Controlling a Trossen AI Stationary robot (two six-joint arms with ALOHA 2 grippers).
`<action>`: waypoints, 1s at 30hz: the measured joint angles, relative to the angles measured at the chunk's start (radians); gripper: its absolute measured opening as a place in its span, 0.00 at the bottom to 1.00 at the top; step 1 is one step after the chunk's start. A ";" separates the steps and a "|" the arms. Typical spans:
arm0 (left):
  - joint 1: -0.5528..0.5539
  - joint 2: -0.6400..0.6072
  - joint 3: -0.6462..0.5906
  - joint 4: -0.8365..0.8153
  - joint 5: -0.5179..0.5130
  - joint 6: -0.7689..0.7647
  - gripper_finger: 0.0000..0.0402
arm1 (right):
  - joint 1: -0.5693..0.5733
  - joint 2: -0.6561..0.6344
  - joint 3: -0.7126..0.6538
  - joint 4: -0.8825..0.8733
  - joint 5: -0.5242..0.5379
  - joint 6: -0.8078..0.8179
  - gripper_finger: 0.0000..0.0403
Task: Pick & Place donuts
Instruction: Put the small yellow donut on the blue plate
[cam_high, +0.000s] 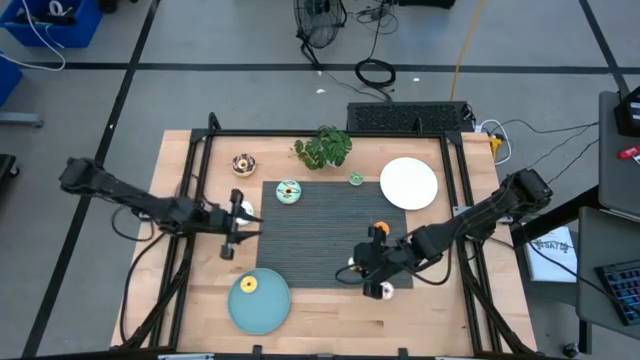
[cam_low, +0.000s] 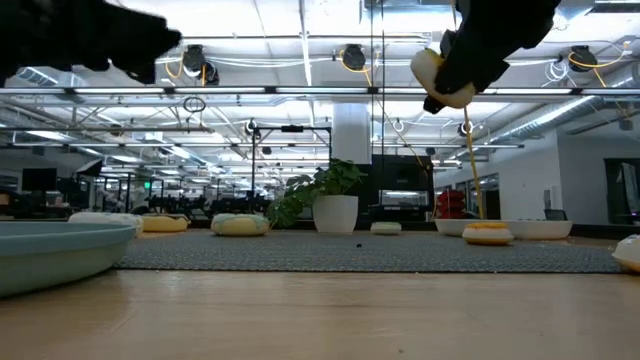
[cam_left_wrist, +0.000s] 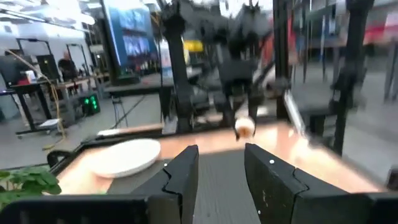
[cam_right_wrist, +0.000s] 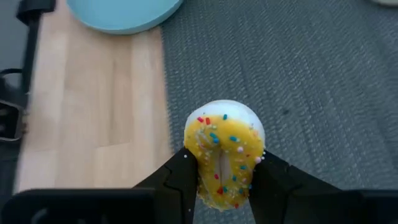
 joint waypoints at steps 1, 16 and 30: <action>0.000 0.058 0.029 -0.020 -0.001 0.005 0.33 | 0.000 0.001 0.000 -0.002 0.005 -0.009 0.26; 0.002 0.794 0.670 -0.368 -0.043 0.154 0.62 | 0.000 0.130 0.000 0.047 0.089 -0.118 0.26; 0.007 1.027 0.881 -0.409 0.042 0.164 0.69 | 0.000 0.183 -0.001 0.104 0.113 -0.158 0.26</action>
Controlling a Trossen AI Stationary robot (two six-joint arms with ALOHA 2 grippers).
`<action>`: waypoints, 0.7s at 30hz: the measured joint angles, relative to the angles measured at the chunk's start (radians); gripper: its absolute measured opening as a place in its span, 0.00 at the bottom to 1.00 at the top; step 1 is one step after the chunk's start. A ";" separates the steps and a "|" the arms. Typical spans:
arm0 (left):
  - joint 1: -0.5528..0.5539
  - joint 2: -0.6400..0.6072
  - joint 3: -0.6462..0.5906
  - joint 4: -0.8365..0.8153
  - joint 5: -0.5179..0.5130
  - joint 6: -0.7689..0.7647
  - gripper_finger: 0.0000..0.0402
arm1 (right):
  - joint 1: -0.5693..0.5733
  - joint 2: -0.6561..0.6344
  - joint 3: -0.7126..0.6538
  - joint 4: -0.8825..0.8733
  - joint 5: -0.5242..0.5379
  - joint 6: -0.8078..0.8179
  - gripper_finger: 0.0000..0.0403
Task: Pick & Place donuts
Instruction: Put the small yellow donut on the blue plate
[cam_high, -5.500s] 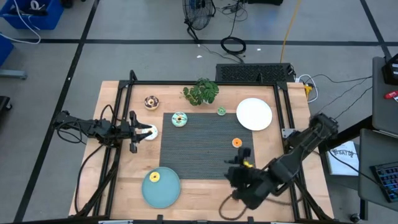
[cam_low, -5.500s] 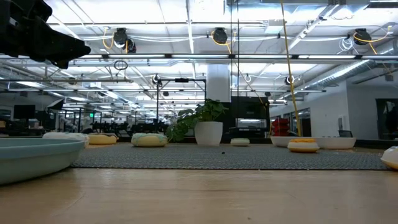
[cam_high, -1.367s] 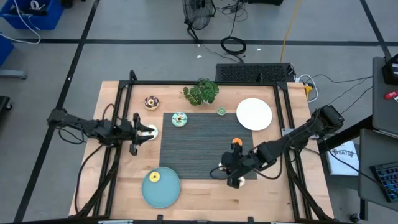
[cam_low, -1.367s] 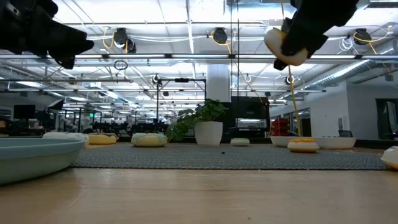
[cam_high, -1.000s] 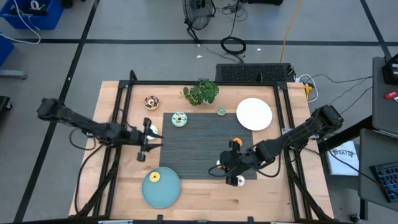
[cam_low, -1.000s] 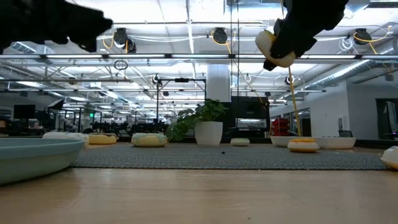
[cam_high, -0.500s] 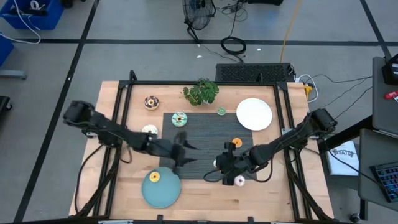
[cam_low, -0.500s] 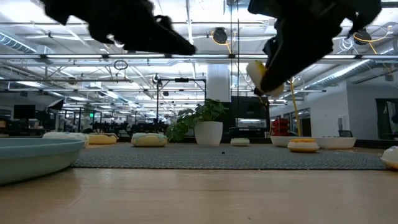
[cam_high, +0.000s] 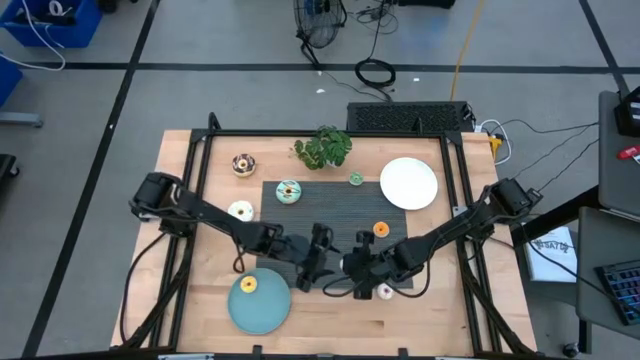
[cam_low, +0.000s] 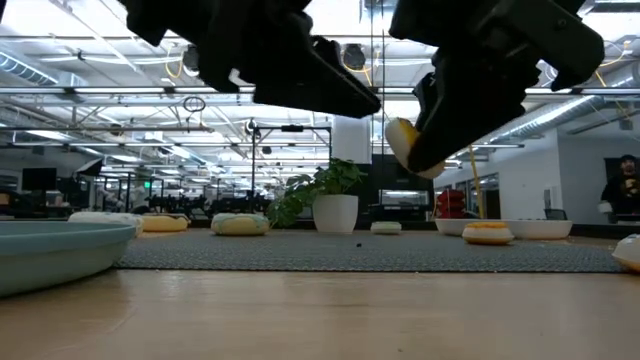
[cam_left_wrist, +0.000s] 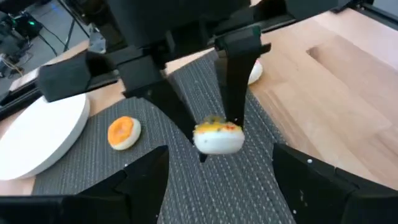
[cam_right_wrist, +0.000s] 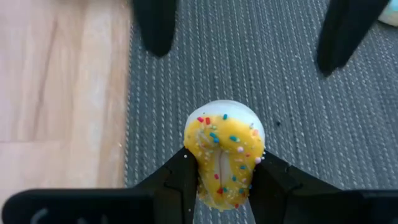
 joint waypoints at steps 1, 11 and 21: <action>0.000 0.007 0.000 0.015 0.000 0.000 0.68 | 0.000 -0.002 0.000 -0.001 0.005 -0.006 0.26; 0.004 0.020 -0.002 0.072 0.020 -0.001 0.61 | 0.000 -0.005 0.000 0.075 0.047 -0.084 0.26; 0.005 0.020 -0.002 0.067 0.019 -0.004 0.60 | 0.000 -0.005 0.000 0.104 0.047 -0.103 0.26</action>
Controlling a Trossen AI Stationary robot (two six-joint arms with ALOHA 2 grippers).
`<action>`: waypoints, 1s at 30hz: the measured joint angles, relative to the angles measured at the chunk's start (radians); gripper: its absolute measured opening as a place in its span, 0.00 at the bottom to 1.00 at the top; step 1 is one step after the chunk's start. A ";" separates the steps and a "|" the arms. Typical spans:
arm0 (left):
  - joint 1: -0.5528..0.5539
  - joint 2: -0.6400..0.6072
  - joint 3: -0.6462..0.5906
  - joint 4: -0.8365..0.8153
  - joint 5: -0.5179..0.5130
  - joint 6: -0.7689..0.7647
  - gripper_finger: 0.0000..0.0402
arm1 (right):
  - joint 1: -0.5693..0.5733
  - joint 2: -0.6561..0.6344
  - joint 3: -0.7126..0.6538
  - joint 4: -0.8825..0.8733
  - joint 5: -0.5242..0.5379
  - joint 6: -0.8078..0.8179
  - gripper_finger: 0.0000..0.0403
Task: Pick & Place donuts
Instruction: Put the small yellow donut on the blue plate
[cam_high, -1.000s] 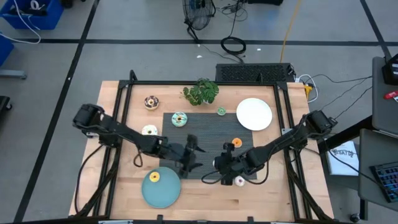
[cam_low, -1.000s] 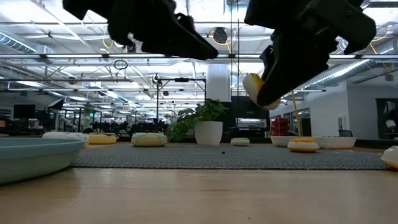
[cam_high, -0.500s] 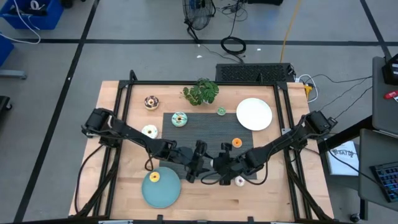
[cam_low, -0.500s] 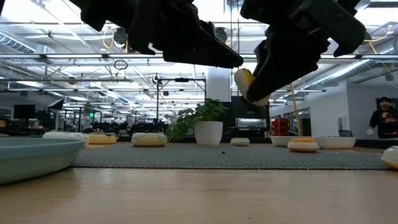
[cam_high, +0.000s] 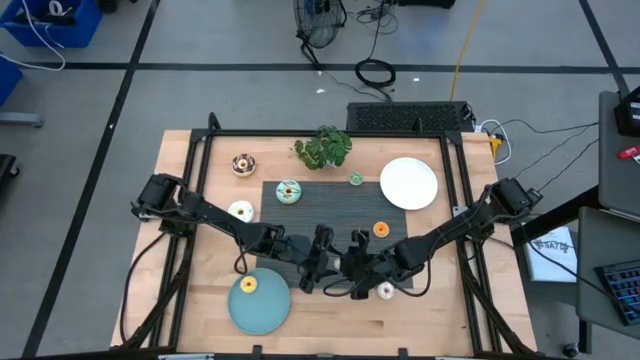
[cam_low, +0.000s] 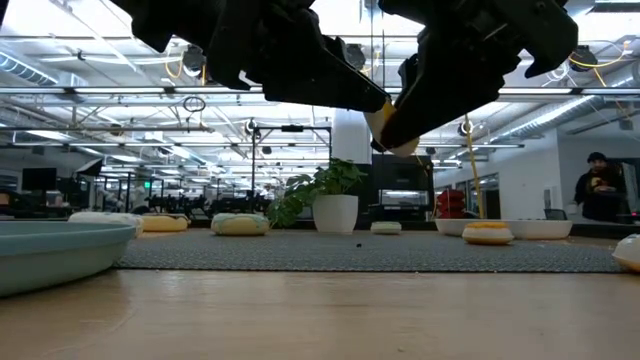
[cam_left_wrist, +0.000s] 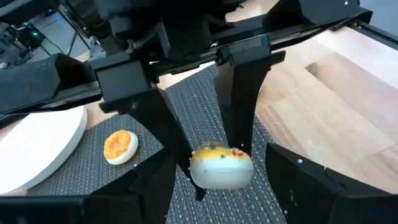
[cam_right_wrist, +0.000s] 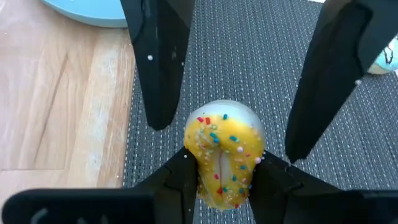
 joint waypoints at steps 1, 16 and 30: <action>0.000 0.000 0.000 0.000 0.000 0.001 0.60 | 0.000 0.000 0.000 -0.001 0.000 0.000 0.26; 0.000 0.000 0.000 -0.001 -0.001 -0.001 0.35 | 0.000 0.000 0.000 0.000 -0.001 0.000 0.26; 0.002 0.000 -0.001 -0.002 0.000 -0.003 0.13 | 0.000 0.000 -0.001 0.018 -0.006 0.037 0.26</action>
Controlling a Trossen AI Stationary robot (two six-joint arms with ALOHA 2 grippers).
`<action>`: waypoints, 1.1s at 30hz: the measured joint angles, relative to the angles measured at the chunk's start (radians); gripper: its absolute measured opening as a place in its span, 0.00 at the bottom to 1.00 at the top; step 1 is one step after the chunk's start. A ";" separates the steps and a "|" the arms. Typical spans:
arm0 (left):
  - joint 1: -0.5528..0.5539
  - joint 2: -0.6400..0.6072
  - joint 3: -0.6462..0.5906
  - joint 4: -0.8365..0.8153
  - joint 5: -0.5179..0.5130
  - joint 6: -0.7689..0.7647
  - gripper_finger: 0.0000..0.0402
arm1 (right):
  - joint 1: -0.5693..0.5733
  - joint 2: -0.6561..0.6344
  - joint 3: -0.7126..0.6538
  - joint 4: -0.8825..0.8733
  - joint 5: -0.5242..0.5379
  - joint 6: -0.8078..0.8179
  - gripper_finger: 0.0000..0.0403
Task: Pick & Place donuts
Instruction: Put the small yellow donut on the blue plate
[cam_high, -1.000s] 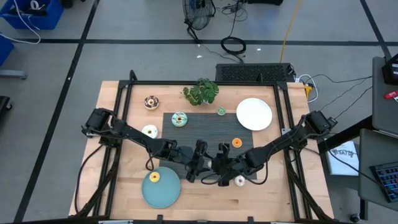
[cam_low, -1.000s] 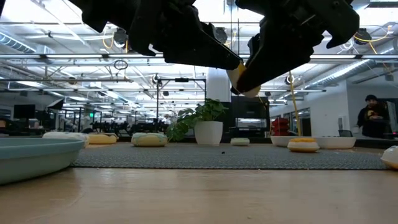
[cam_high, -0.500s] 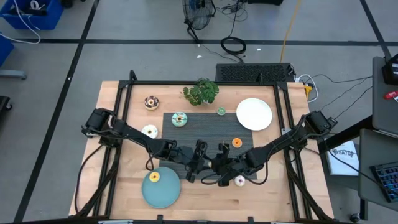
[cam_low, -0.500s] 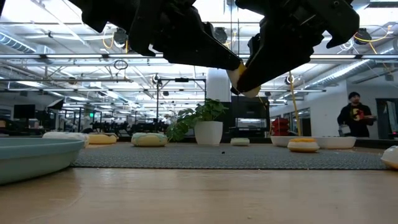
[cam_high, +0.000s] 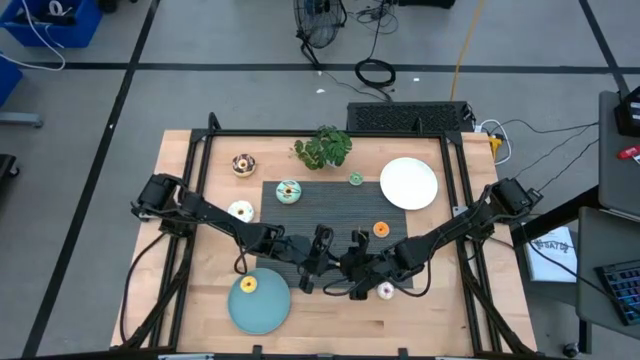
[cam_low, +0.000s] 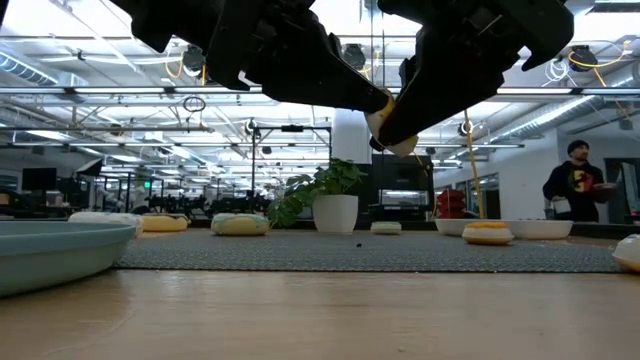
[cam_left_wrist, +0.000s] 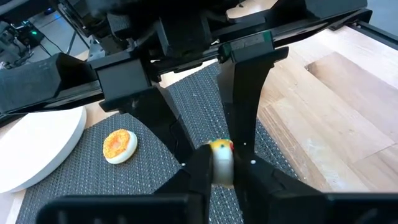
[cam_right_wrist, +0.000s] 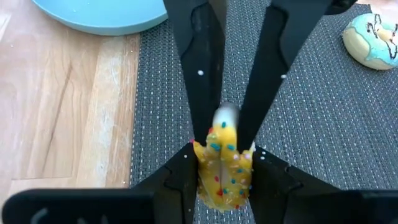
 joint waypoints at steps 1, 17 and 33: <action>0.000 0.000 0.000 0.000 0.000 0.000 0.11 | 0.001 0.000 0.000 0.000 0.000 0.000 0.26; 0.002 0.000 0.000 -0.007 -0.006 0.009 0.12 | 0.007 -0.009 0.000 -0.092 -0.045 0.129 0.56; -0.037 -0.268 -0.040 -0.615 0.040 -0.153 0.04 | 0.010 -0.085 0.001 -0.333 -0.183 0.328 0.73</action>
